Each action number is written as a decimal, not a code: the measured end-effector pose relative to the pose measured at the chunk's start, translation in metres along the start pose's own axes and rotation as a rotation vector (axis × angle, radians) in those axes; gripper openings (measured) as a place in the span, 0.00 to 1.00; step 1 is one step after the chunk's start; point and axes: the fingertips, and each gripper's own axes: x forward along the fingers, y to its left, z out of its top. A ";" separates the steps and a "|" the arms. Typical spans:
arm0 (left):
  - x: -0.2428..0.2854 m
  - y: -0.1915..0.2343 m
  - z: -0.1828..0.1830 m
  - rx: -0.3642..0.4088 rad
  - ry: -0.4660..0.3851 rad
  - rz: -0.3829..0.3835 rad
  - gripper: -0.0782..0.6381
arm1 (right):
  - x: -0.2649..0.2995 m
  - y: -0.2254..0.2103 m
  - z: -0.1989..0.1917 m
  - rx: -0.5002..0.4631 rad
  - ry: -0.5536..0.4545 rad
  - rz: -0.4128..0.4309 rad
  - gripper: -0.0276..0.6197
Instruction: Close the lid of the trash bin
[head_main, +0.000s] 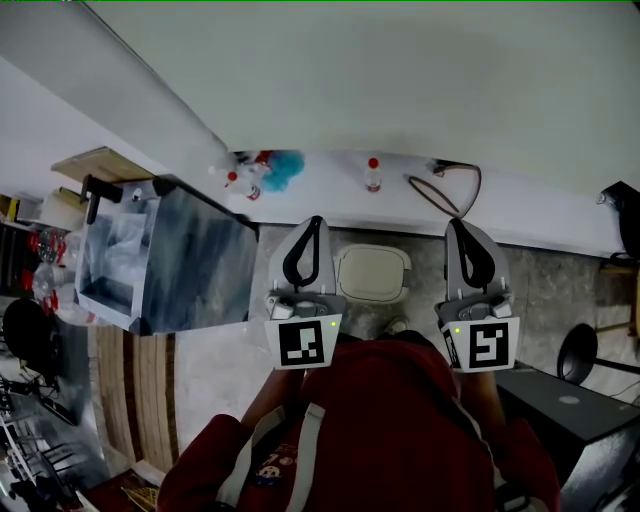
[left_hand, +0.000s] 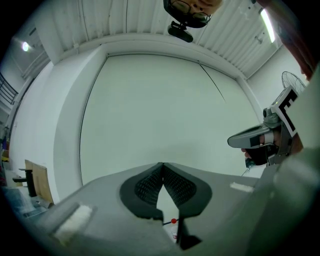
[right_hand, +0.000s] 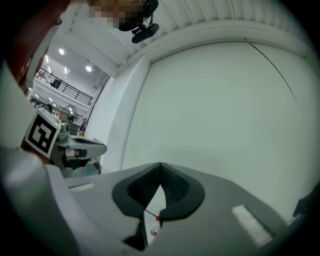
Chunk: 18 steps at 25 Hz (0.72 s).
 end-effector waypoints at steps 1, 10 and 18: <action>0.001 -0.001 0.000 0.002 0.001 -0.003 0.12 | 0.000 -0.002 -0.001 0.000 0.003 -0.006 0.04; 0.007 -0.007 -0.002 0.000 0.003 -0.029 0.12 | -0.003 -0.009 -0.006 -0.004 0.022 -0.035 0.04; 0.008 -0.007 -0.002 -0.002 -0.002 -0.029 0.12 | -0.004 -0.013 -0.011 0.001 0.028 -0.038 0.04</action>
